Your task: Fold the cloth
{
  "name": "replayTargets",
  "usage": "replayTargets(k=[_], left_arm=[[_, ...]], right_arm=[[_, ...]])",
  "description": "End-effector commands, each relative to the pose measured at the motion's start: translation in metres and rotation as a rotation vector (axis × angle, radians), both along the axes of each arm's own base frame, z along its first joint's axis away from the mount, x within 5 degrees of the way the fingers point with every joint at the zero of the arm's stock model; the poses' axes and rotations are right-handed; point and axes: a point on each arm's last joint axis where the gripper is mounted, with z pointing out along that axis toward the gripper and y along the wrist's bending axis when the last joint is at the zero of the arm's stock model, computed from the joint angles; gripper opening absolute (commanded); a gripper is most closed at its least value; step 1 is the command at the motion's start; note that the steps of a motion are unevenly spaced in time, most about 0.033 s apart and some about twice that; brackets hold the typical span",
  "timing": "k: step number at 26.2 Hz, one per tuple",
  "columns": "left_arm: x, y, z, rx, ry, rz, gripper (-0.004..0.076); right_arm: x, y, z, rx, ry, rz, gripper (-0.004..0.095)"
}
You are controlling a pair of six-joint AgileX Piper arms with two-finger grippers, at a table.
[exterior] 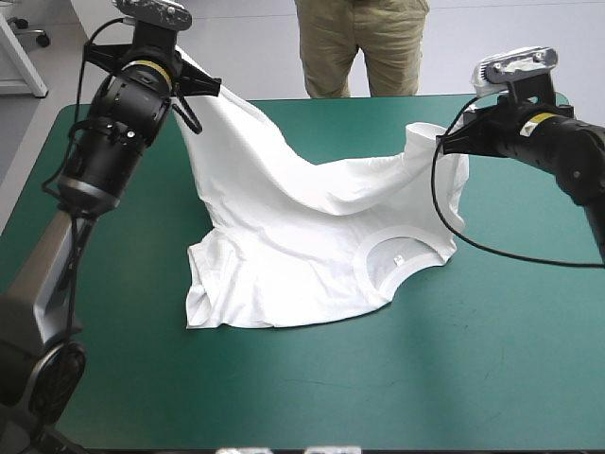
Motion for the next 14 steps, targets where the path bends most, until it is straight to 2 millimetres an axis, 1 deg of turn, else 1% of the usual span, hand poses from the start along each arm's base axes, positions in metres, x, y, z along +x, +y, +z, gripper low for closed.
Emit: replayTargets(k=[1,3,5,7,9,10,11,13,14], left_arm=[[0.02,0.013,0.002,-0.048,-0.088,-0.006,-0.0008],[0.044,0.02,-0.02,-0.075,-0.035,0.016,-0.0008],[0.062,0.025,-0.041,-0.118,0.024,0.019,-0.0008],[0.071,0.025,-0.054,-0.116,0.066,0.003,-0.0008],[0.078,0.02,-0.068,-0.116,0.119,-0.042,-0.0008],[0.081,0.017,-0.074,-0.119,0.142,-0.064,-0.0008],[0.085,0.014,-0.081,-0.126,0.168,-0.079,-0.0008],[0.088,0.01,-0.093,-0.138,0.23,-0.097,-0.0008],[0.089,0.009,-0.099,-0.145,0.26,-0.102,-0.0008]], right_arm=[[0.028,0.0,0.003,-0.002,-0.153,-0.035,-0.0017],[0.058,-0.006,-0.018,-0.01,-0.142,-0.07,-0.0017],[0.087,-0.019,-0.045,0.002,-0.093,-0.119,-0.0017],[0.1,-0.027,-0.06,0.019,-0.053,-0.144,-0.0017],[0.113,-0.035,-0.08,0.018,0.004,-0.142,-0.0006],[0.118,-0.038,-0.089,0.023,0.037,-0.137,0.002],[0.123,-0.04,-0.097,0.031,0.065,-0.134,0.0066],[0.128,-0.043,-0.111,0.055,0.119,-0.123,0.0198],[0.129,-0.044,-0.113,0.066,0.134,-0.125,0.0259]])
